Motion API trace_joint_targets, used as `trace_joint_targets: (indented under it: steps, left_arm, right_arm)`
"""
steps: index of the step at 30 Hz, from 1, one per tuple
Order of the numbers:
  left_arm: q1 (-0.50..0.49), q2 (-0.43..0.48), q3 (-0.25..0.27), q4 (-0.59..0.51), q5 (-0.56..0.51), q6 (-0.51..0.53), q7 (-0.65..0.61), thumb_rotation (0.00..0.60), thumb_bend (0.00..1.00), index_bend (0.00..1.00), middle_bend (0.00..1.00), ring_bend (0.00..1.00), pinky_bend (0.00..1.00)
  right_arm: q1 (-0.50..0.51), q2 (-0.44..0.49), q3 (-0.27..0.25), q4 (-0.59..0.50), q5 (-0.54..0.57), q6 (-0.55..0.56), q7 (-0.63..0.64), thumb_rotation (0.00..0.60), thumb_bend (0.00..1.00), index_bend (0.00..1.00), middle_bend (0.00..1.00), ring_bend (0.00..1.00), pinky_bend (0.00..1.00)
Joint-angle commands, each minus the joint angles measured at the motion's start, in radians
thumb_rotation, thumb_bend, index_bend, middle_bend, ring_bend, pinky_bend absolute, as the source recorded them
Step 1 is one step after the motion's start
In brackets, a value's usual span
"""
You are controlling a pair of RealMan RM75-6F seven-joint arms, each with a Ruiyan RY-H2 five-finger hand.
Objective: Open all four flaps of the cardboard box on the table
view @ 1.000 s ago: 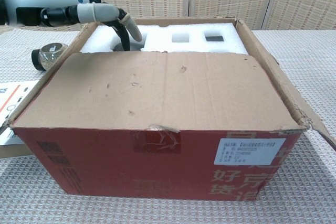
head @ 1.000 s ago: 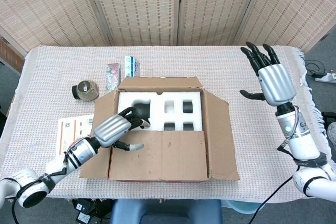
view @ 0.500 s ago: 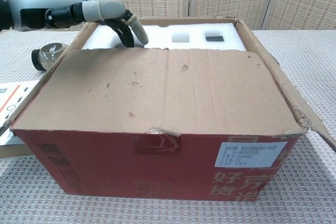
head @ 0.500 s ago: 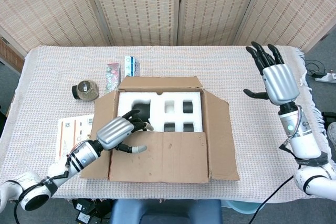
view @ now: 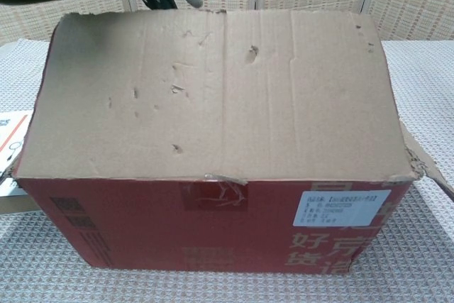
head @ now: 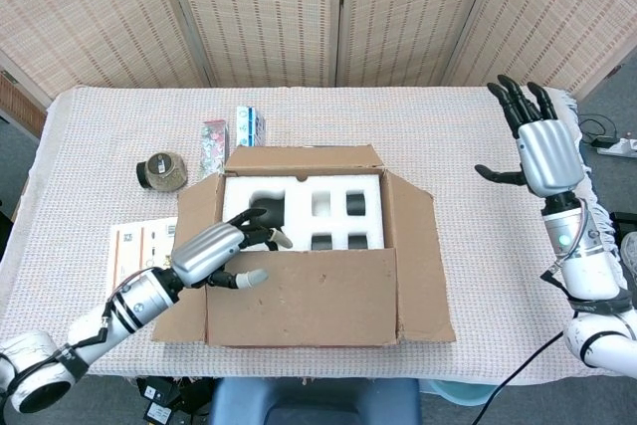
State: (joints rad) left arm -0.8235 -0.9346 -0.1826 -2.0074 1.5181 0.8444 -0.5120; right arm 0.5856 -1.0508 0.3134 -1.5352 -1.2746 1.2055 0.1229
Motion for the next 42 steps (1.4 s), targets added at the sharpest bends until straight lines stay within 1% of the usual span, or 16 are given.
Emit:
trace_joint_targets:
  steps: [1, 4, 9, 12, 17, 21, 26, 35, 38, 42]
  left_arm:
    - [0.027, 0.093, -0.003, -0.042, 0.065, 0.042, -0.149, 0.0, 0.2, 0.29, 0.45, 0.32, 0.0]
    - [0.041, 0.166, 0.009, -0.056, 0.119, 0.06, -0.283, 0.0, 0.2, 0.29, 0.45, 0.32, 0.0]
    - [0.054, 0.29, 0.063, -0.047, 0.253, 0.083, -0.538, 0.0, 0.2, 0.28, 0.49, 0.33, 0.0]
    - [0.054, 0.337, 0.101, -0.023, 0.331, 0.101, -0.65, 0.0, 0.2, 0.27, 0.51, 0.35, 0.0]
    - [0.051, 0.384, 0.158, 0.011, 0.442, 0.154, -0.813, 0.0, 0.2, 0.27, 0.54, 0.39, 0.0]
    - [0.042, 0.405, 0.197, 0.028, 0.52, 0.172, -0.855, 0.0, 0.2, 0.27, 0.58, 0.43, 0.0]
    - [0.02, 0.408, 0.232, 0.024, 0.583, 0.171, -0.874, 0.0, 0.2, 0.27, 0.61, 0.47, 0.0]
    - [-0.03, 0.387, 0.275, 0.036, 0.634, 0.168, -0.922, 0.0, 0.2, 0.27, 0.67, 0.53, 0.0]
    - [-0.053, 0.385, 0.293, 0.047, 0.655, 0.175, -0.958, 0.0, 0.2, 0.27, 0.7, 0.58, 0.0]
    - [-0.069, 0.387, 0.309, 0.051, 0.664, 0.174, -0.96, 0.0, 0.2, 0.28, 0.73, 0.64, 0.0]
  right_arm:
    - [-0.008, 0.002, 0.001, 0.005, -0.004, 0.006, 0.012, 0.6, 0.15, 0.0, 0.07, 0.2, 0.03]
    - [-0.015, 0.005, 0.001, 0.008, -0.008, 0.01, 0.023, 0.6, 0.15, 0.0, 0.07, 0.2, 0.03]
    - [-0.025, 0.01, 0.002, 0.007, -0.016, 0.02, 0.033, 0.6, 0.15, 0.0, 0.07, 0.2, 0.03]
    - [-0.03, 0.011, 0.003, 0.004, -0.019, 0.024, 0.036, 0.6, 0.15, 0.0, 0.07, 0.2, 0.03]
    - [-0.033, 0.01, 0.004, 0.0, -0.023, 0.027, 0.039, 0.6, 0.15, 0.0, 0.07, 0.2, 0.03]
    - [-0.035, 0.01, 0.006, -0.005, -0.025, 0.028, 0.038, 0.6, 0.15, 0.0, 0.07, 0.2, 0.03]
    - [-0.036, 0.008, 0.005, -0.01, -0.03, 0.028, 0.034, 0.6, 0.15, 0.0, 0.07, 0.2, 0.03]
    - [-0.046, 0.012, 0.005, -0.017, -0.029, 0.032, 0.034, 0.6, 0.15, 0.0, 0.07, 0.2, 0.03]
    - [-0.049, 0.012, 0.005, -0.017, -0.03, 0.032, 0.035, 0.6, 0.15, 0.0, 0.07, 0.2, 0.03]
    - [-0.05, 0.01, 0.005, -0.014, -0.031, 0.03, 0.039, 0.6, 0.15, 0.0, 0.07, 0.2, 0.03]
